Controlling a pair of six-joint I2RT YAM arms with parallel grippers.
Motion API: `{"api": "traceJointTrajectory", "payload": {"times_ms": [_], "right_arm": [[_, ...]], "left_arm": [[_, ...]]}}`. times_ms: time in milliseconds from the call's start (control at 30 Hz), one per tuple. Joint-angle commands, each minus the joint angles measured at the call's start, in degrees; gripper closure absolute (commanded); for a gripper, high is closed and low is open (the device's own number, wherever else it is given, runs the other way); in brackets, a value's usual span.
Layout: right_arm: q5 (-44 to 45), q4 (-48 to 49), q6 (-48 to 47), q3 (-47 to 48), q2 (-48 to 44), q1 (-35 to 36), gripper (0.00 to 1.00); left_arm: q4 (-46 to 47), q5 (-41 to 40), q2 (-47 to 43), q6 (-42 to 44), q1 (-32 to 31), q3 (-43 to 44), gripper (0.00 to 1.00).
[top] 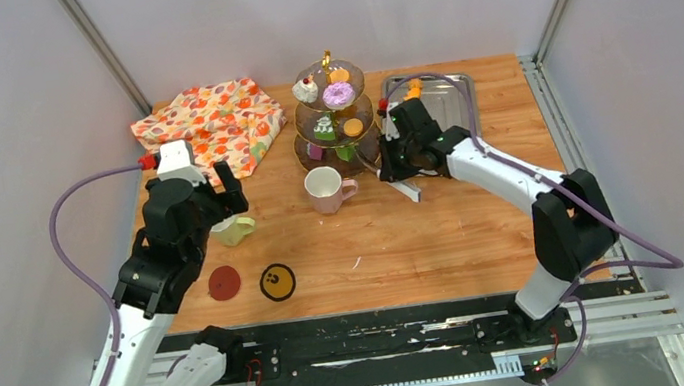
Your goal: Serve the afternoon tea
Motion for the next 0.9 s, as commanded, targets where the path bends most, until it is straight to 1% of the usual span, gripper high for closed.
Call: {"api": "traceJointTrajectory", "payload": {"times_ms": [0,133,167,233,267,300,367,567,733,867], "right_arm": [[9.7,-0.6,-4.3,3.0,2.3,4.9,1.00],[8.7,1.0,-5.5,1.9,2.7,6.2,0.99],[8.3,1.5,-5.3,1.6,2.5,6.1,0.97],[8.5,1.6,-5.3,1.2,2.0,6.2,0.85],[8.8,1.6,-5.4,1.1,1.7,6.1,0.81],[9.0,1.6,-5.6,0.9,1.4,6.2,0.78],[9.0,1.7,-6.1,0.6,0.9,6.2,0.74],[9.6,1.0,-7.0,-0.1,-0.7,6.1,0.67],[13.1,1.0,-7.7,-2.1,-6.4,5.7,0.66],[13.8,1.0,-8.8,-3.8,-10.6,3.0,0.63]], "left_arm": [[-1.4,-0.9,-1.0,0.5,-0.2,0.1,0.05],[-1.6,-1.1,-1.5,0.5,-0.2,-0.3,0.05],[-1.6,-1.1,-1.5,0.4,-0.2,-0.4,0.05],[-1.5,-0.9,-1.4,0.3,-0.2,-0.5,0.05],[-1.3,-0.7,-1.4,0.4,-0.1,-0.6,0.05],[-1.1,-0.3,-1.4,0.4,-0.1,-0.7,0.06],[-0.7,0.4,-1.4,0.2,-0.2,-1.0,0.06],[-0.3,0.3,-1.0,0.0,-0.2,-1.1,0.06],[-0.2,0.0,-0.6,0.3,-0.2,-1.0,0.06],[0.5,0.3,0.0,-0.1,-0.1,-0.8,0.06]]}}
